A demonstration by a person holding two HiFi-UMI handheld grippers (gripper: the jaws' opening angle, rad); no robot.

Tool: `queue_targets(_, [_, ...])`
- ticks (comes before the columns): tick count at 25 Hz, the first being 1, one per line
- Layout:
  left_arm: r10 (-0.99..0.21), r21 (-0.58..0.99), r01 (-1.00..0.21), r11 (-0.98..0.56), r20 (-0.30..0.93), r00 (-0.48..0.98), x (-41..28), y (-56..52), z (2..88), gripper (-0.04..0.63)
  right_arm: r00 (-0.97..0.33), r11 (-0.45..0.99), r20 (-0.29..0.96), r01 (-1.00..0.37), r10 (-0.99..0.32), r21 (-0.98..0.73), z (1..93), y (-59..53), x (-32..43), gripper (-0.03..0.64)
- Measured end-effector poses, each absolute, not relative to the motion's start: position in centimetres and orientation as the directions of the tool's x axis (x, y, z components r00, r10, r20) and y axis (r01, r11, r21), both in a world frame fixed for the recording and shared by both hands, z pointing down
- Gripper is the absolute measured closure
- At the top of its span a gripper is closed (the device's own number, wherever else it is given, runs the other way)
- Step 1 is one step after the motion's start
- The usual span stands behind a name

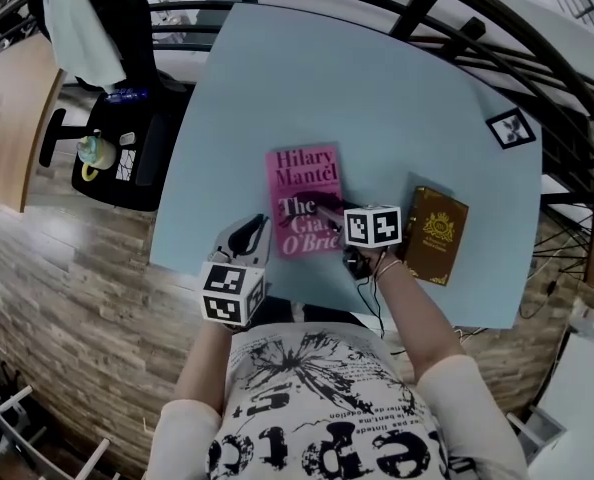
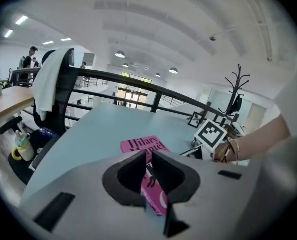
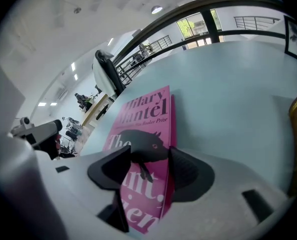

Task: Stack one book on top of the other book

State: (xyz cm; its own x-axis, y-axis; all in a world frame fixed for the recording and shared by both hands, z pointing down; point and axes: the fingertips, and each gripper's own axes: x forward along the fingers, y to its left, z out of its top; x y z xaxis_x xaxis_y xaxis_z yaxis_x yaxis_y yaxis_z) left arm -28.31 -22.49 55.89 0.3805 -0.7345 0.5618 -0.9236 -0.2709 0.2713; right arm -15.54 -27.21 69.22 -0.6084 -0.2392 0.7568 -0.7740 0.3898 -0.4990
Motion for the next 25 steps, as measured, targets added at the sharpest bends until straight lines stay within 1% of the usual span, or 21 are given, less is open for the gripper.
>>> queue_targets(3, [-0.661,0.302,-0.917,-0.26,0.637,0.397,-27.5,-22.8,58.3,0.576,-0.611,0.388,0.753,-0.774,-0.245,-0.501,69.3,-27.2,-15.6,0.382])
queue_targets(4, [-0.625,0.324,-0.913,-0.248,0.666,0.407,-27.2,-22.8,59.3,0.521,-0.611,0.387,0.752,-0.774,-0.247,-0.501,69.2,-27.1,-15.5,0.382])
queue_targets(5, [-0.595,0.352,-0.907,-0.232,0.687,0.418,-27.0,-22.8,60.2,0.45,-0.611,0.387,0.752,-0.774,-0.248,-0.501,69.2,-27.1,-15.5,0.382])
queue_targets(10, [-0.519,0.43,-0.897,-0.104,0.746,0.418,-27.1,-23.6,63.4,0.386,-0.614,0.389,0.744,-0.773,-0.263,-0.501,69.1,-27.0,-15.6,0.382])
queue_targets(15, [-0.447,0.485,-0.874,-0.013,0.779,0.439,-26.8,-23.3,67.4,0.368,-0.624,0.384,0.728,-0.769,-0.283,-0.511,69.0,-27.1,-15.8,0.382])
queue_targets(25, [-0.398,0.56,-0.828,0.015,0.763,0.509,-24.9,-23.3,68.9,0.368,-0.621,0.396,0.723,-0.772,-0.303,-0.497,68.9,-27.1,-15.8,0.38])
